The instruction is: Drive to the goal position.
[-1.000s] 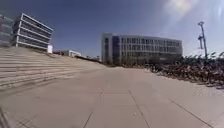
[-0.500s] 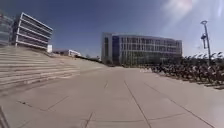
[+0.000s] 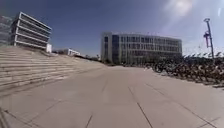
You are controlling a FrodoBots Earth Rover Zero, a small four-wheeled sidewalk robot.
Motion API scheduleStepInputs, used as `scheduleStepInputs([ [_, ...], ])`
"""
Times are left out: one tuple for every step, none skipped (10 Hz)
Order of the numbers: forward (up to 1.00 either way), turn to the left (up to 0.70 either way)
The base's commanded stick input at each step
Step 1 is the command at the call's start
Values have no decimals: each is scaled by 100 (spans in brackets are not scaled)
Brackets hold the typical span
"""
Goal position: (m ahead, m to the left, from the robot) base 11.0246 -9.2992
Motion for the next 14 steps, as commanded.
scheduleStepInputs([
  [70, 1],
  [70, 0],
  [70, 0],
  [70, 0],
  [70, 0],
  [70, 0],
  [70, -3],
  [70, -8],
  [70, -11],
  [70, -7],
  [70, -1],
  [70, 0],
  [70, 0],
  [70, 0],
])
